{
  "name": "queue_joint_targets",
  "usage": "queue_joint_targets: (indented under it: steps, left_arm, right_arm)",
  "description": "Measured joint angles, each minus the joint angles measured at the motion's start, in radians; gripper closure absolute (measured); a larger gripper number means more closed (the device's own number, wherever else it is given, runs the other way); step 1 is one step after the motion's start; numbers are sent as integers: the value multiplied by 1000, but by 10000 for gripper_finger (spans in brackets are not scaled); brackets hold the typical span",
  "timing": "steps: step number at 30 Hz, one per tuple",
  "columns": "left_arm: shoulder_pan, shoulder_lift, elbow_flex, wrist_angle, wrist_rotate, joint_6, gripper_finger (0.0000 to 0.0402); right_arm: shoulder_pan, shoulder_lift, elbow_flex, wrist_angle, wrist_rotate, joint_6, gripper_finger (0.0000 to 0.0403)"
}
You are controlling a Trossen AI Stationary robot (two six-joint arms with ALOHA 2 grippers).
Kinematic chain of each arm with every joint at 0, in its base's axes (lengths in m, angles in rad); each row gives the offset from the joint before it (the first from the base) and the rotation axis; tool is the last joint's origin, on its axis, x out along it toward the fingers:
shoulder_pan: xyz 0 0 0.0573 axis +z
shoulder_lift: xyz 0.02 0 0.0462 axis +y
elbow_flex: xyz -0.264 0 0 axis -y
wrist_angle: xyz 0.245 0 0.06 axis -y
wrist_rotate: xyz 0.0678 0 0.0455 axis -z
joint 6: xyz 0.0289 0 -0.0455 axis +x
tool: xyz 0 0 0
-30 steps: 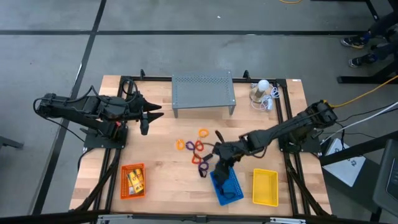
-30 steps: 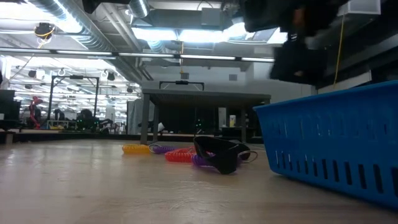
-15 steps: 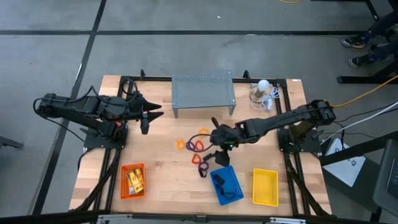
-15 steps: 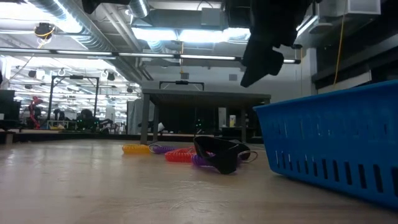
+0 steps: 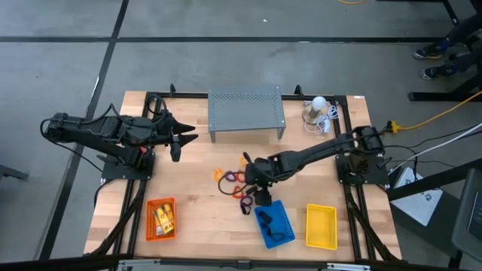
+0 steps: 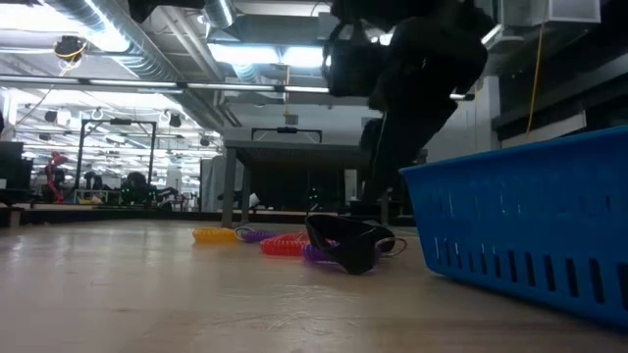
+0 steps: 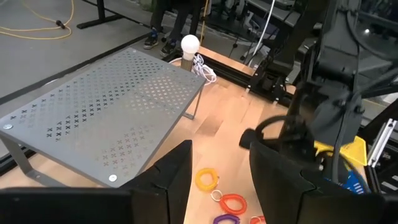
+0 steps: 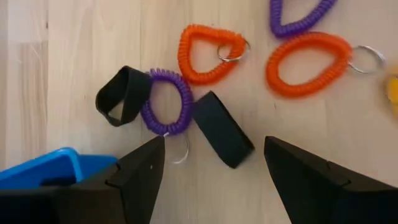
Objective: Pick & Place Office Desk Supplies
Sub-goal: Put the black rubber band into the blue bin
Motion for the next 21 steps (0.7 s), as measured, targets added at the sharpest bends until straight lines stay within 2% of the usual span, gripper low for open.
queue_joint_targets:
  steps: [5,10,17,21]
  left_arm:
    - [0,0,0,-7,-3,-8,247]
    - [0,0,0,-10,-4,-11,247]
    - [0,0,0,-18,-4,-17,247]
    - [0,0,0,-31,-16,-18,247]
  right_arm:
    - [-13,78,75,5,-37,-26,126]
    - [-30,138,92,-6,-65,-21,126]
    - [-32,147,93,-121,-90,-69,126]
    - [-39,147,94,-130,-90,-89,126]
